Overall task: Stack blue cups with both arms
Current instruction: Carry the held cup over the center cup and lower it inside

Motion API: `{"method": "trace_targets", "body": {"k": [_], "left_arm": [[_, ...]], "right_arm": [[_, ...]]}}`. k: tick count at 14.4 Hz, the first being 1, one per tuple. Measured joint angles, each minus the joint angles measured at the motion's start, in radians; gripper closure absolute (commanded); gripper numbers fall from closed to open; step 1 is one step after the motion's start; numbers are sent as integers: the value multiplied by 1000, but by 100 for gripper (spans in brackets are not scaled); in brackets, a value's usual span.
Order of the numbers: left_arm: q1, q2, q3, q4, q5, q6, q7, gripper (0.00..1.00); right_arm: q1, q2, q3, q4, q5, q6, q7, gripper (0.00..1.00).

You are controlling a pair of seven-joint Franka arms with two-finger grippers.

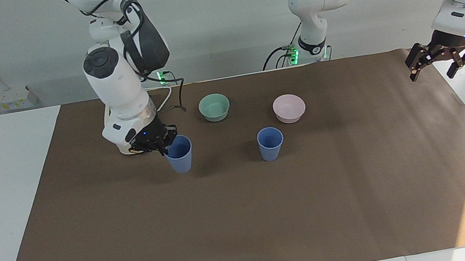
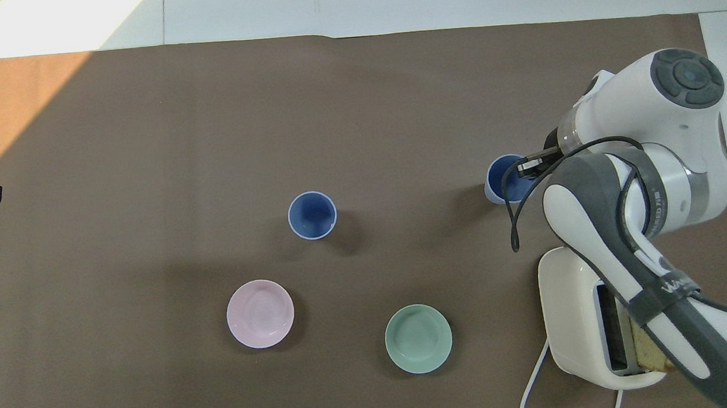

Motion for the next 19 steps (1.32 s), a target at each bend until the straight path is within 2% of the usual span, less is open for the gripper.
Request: {"method": "trace_targets", "body": {"k": [3,7,16,19], "left_arm": [[0,0,-2,0,0,0,0,0],[0,0,-5,0,0,0,0,0],[0,0,-6,0,0,-1,0,0],[0,0,-6,0,0,-1,0,0]], "right_arm": [[46,3,60,58,0,-18,136,100],[162,34,67,137,0,-18,270,100],[254,59,71,159,64,62,292,100],[277,101,71,156,63,88,296,100]]}}
